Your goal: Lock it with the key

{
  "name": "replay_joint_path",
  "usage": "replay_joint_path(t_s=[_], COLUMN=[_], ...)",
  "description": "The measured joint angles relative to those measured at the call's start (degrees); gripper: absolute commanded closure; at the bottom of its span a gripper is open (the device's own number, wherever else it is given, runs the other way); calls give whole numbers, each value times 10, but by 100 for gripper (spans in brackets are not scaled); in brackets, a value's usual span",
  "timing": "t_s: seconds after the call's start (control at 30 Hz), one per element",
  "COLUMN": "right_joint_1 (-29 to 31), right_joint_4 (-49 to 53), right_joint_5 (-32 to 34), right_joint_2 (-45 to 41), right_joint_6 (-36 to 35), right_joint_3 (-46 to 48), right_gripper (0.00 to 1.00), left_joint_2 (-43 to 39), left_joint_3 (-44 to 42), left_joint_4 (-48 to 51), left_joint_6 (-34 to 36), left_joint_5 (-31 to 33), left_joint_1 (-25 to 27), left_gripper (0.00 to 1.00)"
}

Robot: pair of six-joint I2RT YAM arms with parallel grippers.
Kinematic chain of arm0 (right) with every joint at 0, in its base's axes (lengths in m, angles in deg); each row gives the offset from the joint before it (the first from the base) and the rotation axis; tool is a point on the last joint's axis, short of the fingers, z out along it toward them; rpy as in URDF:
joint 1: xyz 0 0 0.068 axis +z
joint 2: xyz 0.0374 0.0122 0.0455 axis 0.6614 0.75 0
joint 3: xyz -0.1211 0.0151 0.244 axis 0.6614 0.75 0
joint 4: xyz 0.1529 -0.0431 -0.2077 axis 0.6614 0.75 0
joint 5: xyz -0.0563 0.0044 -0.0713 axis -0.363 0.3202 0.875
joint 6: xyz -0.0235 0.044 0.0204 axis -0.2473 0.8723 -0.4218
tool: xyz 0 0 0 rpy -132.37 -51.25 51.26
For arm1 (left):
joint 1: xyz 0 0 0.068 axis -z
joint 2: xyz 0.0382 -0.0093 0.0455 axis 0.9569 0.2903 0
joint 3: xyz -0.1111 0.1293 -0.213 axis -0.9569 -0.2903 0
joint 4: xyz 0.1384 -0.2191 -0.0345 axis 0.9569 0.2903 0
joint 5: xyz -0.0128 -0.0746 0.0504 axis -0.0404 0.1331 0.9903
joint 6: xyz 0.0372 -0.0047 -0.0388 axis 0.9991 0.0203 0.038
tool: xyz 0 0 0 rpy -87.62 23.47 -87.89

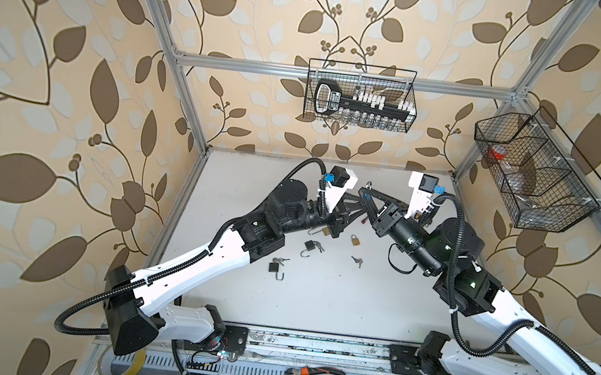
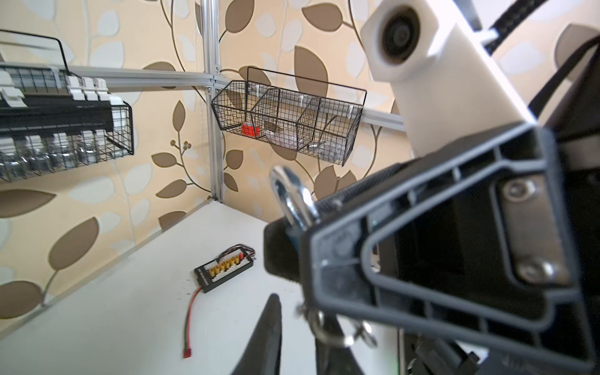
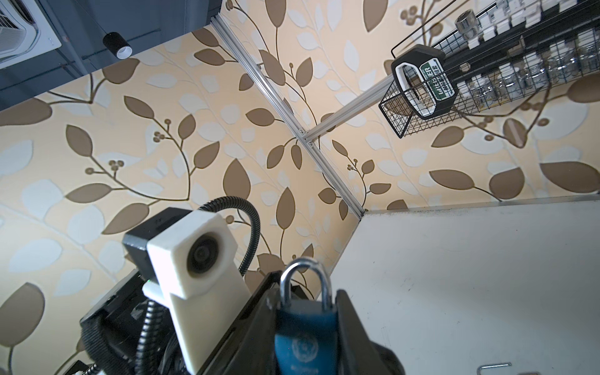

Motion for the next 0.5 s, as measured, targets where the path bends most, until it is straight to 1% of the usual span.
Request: replay_joint_path(t_s=[0.07,0.1,0.37,0.5], right_joint_1=[0,-1,-1,-1], right_joint_4=[0,0,0,0], right_joint_5=[0,0,0,2], right_joint_2=[0,1,1,1], right_joint_6=[0,0,0,-5], right_joint_3=[0,0,0,0], right_gripper=[100,100,100,100], left_joint_2=[0,0,-2,-11], left_joint_3=[0,0,-2,-17], left_joint_4=[1,2,2,3], left_joint_6=[0,-1,-3,-4], left_joint_5=[-8,-9,-9,-13], left_joint_1=[0,2,3,3], left_gripper=[99,100,100,100])
